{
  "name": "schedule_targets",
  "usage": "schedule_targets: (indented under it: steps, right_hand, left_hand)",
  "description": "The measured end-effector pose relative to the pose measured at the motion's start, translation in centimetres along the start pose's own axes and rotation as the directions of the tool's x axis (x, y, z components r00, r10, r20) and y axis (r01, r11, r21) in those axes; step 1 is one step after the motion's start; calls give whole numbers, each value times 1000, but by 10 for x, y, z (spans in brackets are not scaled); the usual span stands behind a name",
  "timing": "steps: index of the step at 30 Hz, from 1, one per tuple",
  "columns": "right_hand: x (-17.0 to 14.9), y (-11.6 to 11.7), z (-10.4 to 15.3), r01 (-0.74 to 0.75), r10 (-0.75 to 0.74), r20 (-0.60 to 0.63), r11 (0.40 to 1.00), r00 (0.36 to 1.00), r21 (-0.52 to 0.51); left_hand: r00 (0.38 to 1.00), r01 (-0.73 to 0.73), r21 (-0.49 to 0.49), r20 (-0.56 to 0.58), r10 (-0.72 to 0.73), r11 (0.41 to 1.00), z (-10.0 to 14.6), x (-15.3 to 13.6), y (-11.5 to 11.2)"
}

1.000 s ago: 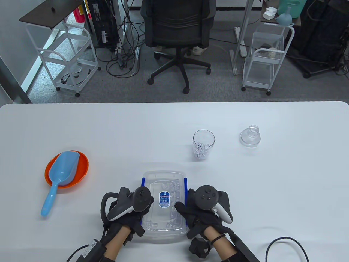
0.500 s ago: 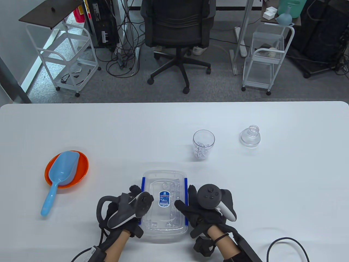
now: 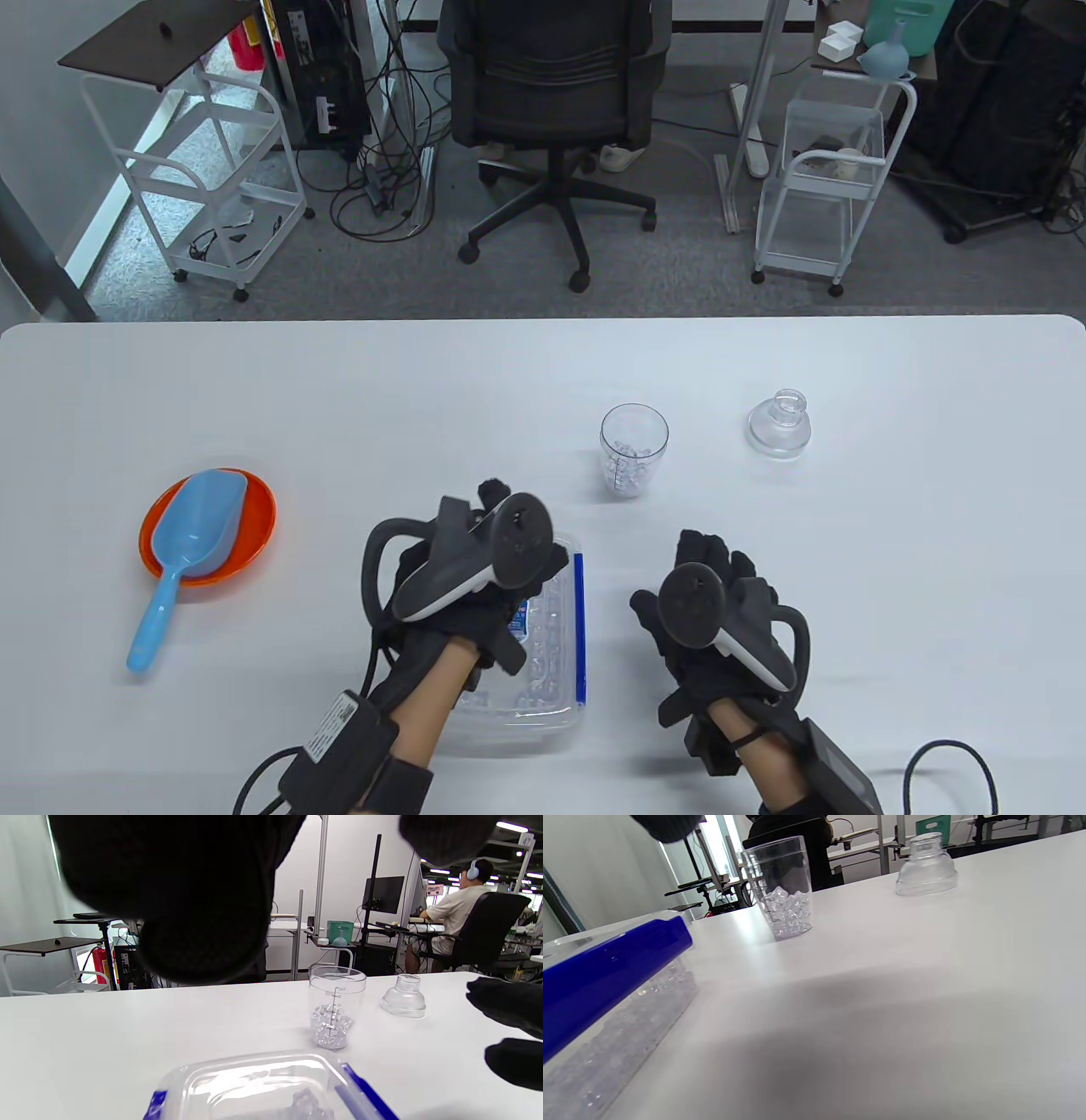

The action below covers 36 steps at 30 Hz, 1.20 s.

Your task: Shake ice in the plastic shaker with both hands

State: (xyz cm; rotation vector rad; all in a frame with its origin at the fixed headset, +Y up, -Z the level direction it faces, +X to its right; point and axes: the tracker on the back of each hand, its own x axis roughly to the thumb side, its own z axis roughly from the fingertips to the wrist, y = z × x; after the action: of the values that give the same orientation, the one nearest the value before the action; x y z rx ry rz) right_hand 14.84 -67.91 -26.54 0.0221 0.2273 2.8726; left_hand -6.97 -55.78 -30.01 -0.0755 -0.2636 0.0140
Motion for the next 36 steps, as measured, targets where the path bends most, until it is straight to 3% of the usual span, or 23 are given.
schedule_targets:
  steps: [6,9,14,22,27,36]
  right_hand:
    - [-22,16,7,-84,85,-62,996,994,18]
    - [-27,23,4,-25,33,-68,993,997,115]
    - [-27,20,2,-1,8,-80,997,997,82]
    - [-31,23,0,35,-24,-95,992,995,121]
    - [-32,26,-1,40,-27,-95,990,995,138]
    - [-33,27,0,44,-30,-101,989,994,141]
  left_hand:
    - [996,83,8,-32,-83,997,-50,41,18]
    - [996,26,-27,-90,-28,999,-71,48,15]
    - [992,-75,-32,-106,71,997,-100,44,-8]
    - [999,-41,61,-29,43,997,-130,56,-48]
    - [991,0,-112,-130,-15,994,-153,61,-77]
    - [982,-64,-200,-189,26,978,-178,41,-106]
